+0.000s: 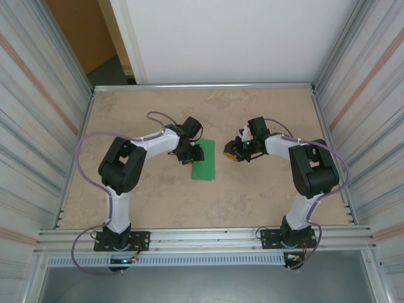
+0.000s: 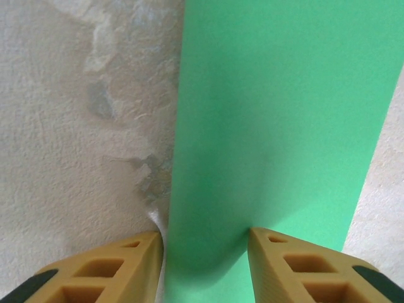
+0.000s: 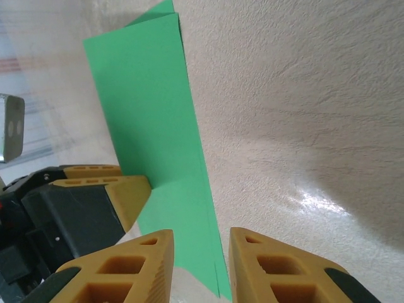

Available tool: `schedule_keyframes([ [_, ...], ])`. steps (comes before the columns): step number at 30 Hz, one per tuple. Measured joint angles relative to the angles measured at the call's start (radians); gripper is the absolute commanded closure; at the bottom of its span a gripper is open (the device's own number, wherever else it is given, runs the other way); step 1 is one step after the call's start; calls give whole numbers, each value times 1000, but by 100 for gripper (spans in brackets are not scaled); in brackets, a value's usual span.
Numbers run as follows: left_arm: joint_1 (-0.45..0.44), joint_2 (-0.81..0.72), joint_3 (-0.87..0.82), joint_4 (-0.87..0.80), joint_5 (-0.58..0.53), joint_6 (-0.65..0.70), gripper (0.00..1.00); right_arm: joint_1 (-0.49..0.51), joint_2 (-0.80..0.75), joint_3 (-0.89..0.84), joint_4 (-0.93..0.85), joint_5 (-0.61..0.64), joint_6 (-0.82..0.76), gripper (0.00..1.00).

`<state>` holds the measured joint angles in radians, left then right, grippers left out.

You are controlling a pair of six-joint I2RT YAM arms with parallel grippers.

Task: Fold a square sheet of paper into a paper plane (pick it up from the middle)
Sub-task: First fold in half a square sheet of paper at the center of the table, then hold the square sheet of paper at the center of the table.

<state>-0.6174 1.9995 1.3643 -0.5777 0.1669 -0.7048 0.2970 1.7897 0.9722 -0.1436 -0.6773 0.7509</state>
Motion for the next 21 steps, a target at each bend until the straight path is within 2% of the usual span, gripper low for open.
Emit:
schedule_keyframes([
  [11, -5, 26, 35, -34, -13, -76, 57, 16, 28, 0, 5, -4, 0, 73],
  [21, -18, 54, 74, -77, -39, -87, 55, 37, 41, 0, 4, -8, -4, 73],
])
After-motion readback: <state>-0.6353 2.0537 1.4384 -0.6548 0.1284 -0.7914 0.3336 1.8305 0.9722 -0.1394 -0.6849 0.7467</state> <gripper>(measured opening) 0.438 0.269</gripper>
